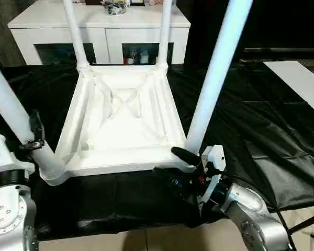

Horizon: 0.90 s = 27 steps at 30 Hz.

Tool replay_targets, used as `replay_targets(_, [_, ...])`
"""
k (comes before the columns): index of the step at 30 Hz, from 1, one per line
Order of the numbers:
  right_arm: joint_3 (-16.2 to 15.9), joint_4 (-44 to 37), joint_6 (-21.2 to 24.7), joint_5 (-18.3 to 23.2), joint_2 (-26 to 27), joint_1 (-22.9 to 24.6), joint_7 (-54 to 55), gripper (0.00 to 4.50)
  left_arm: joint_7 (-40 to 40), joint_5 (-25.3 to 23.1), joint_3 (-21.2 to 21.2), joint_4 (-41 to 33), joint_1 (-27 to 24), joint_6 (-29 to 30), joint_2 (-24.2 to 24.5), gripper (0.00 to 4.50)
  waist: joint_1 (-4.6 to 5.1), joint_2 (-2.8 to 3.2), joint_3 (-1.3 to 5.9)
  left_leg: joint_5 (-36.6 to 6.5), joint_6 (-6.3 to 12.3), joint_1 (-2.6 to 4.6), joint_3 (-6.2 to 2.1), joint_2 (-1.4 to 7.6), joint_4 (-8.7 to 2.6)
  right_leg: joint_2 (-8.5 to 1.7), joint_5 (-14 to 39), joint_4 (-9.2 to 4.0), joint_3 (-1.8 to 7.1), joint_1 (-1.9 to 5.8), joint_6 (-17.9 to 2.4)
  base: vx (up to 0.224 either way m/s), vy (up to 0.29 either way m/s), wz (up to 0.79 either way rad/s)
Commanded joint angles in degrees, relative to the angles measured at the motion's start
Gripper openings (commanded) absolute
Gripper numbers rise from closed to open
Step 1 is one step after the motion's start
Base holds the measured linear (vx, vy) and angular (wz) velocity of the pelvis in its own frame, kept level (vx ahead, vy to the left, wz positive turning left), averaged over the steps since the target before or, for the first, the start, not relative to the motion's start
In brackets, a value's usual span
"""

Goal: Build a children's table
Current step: Flip table

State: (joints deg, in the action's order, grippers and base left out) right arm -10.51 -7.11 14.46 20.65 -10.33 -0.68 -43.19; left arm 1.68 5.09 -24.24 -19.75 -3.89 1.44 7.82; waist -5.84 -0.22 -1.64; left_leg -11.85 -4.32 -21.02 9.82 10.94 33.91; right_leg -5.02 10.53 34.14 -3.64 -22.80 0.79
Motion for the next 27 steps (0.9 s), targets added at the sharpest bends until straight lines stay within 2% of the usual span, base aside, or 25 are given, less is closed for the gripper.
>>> replay_targets(1, [-0.13, -2.04, 0.67, 0.97, -0.42, -0.14, -0.89, 4.5, -0.21, 2.11, -1.12, 0.1, -0.58, 2.45, 0.15, 4.4, -0.35, 0.48, 2.27, -14.16, 0.61, 0.12, -0.96, 2.1, -4.84, -2.55, 8.64, -3.6, 2.4, 2.15, -7.64, 0.0, 0.0, 0.0])
replay_targets(5, [-0.37, -2.81, 1.88, 2.01, -0.93, 0.14, -2.21, 4.5, 0.69, 3.07, -0.95, -0.3, -0.82, 3.06, 0.12, 3.94, -0.44, 0.6, 2.18, -15.05, 0.64, 0.14, -1.01, 2.17, -4.97, -2.58, 10.52, -3.82, 2.41, 2.11, -7.38, 0.0, 0.0, 0.0])
replay_targets(6, [-0.47, -3.01, 2.09, 2.28, -1.05, 0.22, -2.56, 4.5, 0.8, 3.1, -0.9, -0.39, -0.86, 3.11, 0.13, 3.94, -0.4, 0.55, 2.23, -15.25, 0.59, 0.11, -1.07, 2.17, -4.97, -2.57, 10.76, -3.83, 2.39, 2.2, -7.18, 0.0, 0.0, 0.0])
replay_targets(9, [-1.6, -4.39, 2.6, 3.79, -2.72, 0.72, -5.46, 4.5, 1.29, 3.83, -0.3, -1.2, -1.2, 3.73, 0.47, 3.68, -0.45, 0.6, 2.29, -15.07, 0.61, 0.11, -1.06, 2.23, -4.87, -2.56, 9.93, -3.83, 2.39, 2.21, -7.14, 0.0, 0.0, 0.0])
replay_targets(12, [-1.78, -4.44, 2.59, 3.59, -3.21, 0.69, -6.05, 4.5, 1.57, 4.96, 0.02, -1.52, -1.28, 4.61, 0.82, 3.56, -0.45, 0.62, 2.28, -14.83, 0.8, 0.08, -1.04, 2.21, -4.87, -2.59, 9.76, -3.73, 2.37, 2.21, -7.44, 0.0, 0.0, 0.0])
replay_targets(16, [-1.55, -4.02, 2.34, 3.48, -3.03, 0.39, -5.82, 4.5, 2.44, 6.12, 0.33, -1.5, -1.25, 5.7, 1.06, 3.18, -0.49, 0.58, 2.21, -15.48, 0.47, 0.16, -1.03, 2.18, -4.92, -2.56, 11.52, -3.93, 2.38, 2.06, -7.33, 0.0, 0.0, 0.0])
replay_targets(18, [-1.64, -3.85, 2.24, 3.62, -3.12, 0.26, -5.83, 4.5, 3.49, 7.43, 0.66, -1.55, -1.36, 7.28, 1.52, 3.12, -0.57, 0.55, 2.21, -15.35, 0.31, 0.13, -1.04, 2.17, -4.95, -2.57, 11.57, -3.89, 2.39, 2.11, -7.21, 0.0, 0.0, 0.0])
replay_targets(21, [-1.87, -3.58, 2.01, 3.67, -3.23, 0.1, -5.86, 4.5, 5.49, 9.37, 1.15, -1.49, -1.73, 10.42, 2.79, 2.75, -0.6, 0.64, 2.23, -15.15, 0.25, 0.16, -1.05, 2.13, -4.94, -2.49, 11.37, -3.85, 2.37, 2.04, -7.2, 0.0, 0.0, 0.0])
replay_targets(24, [-1.95, -3.25, 1.77, 3.55, -3.11, -0.16, -5.81, 4.5, 7.2, 10.57, 1.38, -1.23, -1.97, 12.98, 4.58, 2.65, -0.81, 0.73, 2.24, -15.17, 0.13, 0.27, -1.02, 2.12, -4.94, -2.44, 11.44, -3.78, 2.39, 1.95, -7.21, 0.0, 0.0, 0.0])
replay_targets(25, [-1.93, -3.16, 1.71, 3.5, -3.07, -0.23, -5.78, 4.5, 7.4, 10.84, 1.37, -1.16, -1.94, 13.37, 4.79, 2.48, -0.86, 0.65, 2.22, -15.35, 0.05, 0.34, -0.98, 2.12, -4.96, -2.45, 11.33, -3.81, 2.4, 1.93, -7.35, 0.0, 0.0, 0.0])
replay_targets(26, [-1.92, -3.08, 1.67, 3.47, -3.02, -0.29, -5.75, 4.5, 7.5, 10.9, 1.31, -1.1, -1.95, 13.69, 5.06, 2.33, -0.89, 0.96, 2.27, -15.07, -0.07, 0.31, -1.07, 2.15, -4.97, -2.44, 10.47, -3.67, 2.38, 1.99, -7.53, 0.0, 0.0, 0.0])
replay_targets(27, [-1.91, -3.03, 1.66, 3.46, -2.98, -0.33, -5.73, 4.5, 7.55, 10.87, 1.27, -1.07, -1.95, 13.87, 5.23, 2.25, -0.83, 0.88, 2.24, -15.19, -0.08, 0.32, -1.03, 2.15, -4.96, -2.4, 10.24, -3.75, 2.37, 1.97, -7.54, 0.0, 0.0, 0.0])
